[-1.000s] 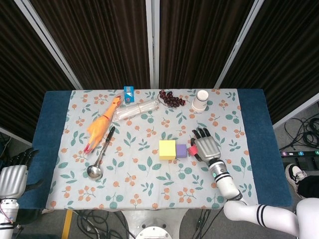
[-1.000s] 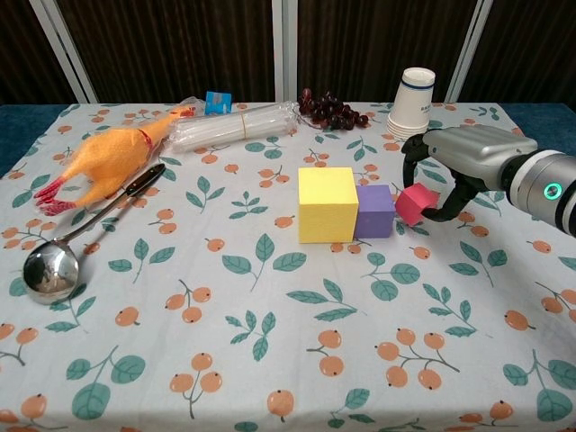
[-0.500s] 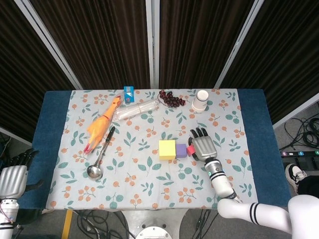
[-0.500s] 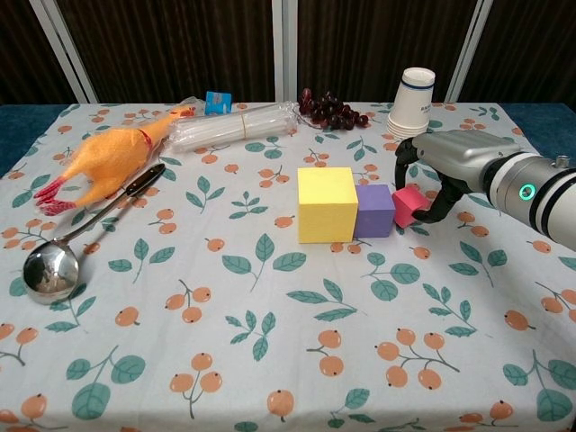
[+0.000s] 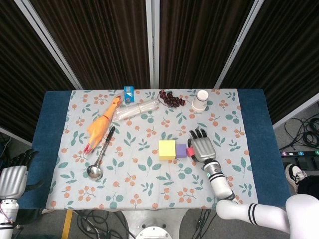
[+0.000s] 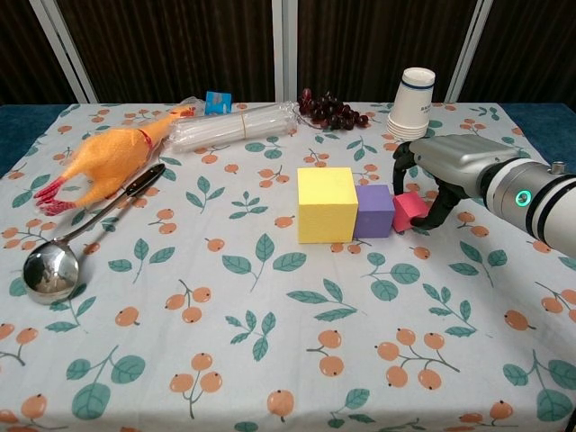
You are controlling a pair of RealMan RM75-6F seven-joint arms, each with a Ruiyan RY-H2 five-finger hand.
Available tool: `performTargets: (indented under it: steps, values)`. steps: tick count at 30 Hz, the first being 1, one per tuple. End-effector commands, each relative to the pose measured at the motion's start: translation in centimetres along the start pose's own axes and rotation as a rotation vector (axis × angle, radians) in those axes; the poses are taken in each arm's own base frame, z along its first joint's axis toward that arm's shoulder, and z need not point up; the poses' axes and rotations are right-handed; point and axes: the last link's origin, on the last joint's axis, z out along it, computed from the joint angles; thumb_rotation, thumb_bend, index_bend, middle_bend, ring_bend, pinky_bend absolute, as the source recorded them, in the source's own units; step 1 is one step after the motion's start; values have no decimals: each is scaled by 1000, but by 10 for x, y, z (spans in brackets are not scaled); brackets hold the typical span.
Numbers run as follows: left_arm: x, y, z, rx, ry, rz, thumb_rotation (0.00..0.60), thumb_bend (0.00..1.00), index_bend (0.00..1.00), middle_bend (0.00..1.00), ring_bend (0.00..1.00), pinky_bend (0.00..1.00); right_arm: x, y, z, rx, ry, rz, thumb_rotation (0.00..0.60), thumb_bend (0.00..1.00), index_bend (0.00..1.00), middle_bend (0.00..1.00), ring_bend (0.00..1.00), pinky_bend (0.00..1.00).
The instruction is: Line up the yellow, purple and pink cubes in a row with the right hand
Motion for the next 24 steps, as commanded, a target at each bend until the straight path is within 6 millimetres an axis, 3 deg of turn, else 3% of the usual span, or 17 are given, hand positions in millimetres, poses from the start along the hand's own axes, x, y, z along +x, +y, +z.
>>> performTargets:
  steps: [1, 9, 17, 24]
  values:
    - [-1, 0, 0, 0, 0, -2, 600, 88, 216, 232, 183, 211, 0, 0, 0, -1, -2, -2, 600, 151, 396, 74, 0, 0]
    - [-1, -1, -1, 2, 2, -5, 600, 88, 216, 232, 183, 211, 1, 0, -1, -2, 5, 4, 600, 131, 340, 66, 0, 0]
    - [-2, -1, -1, 2, -6, -6, 600, 88, 216, 232, 183, 211, 10, 13, -8, -8, 26, 3, 600, 130, 305, 48, 0, 0]
    - [-1, 0, -1, -1, -1, -3, 600, 88, 216, 232, 183, 211, 7, 5, 1, 6, 32, 4, 600, 131, 282, 27, 0, 0]
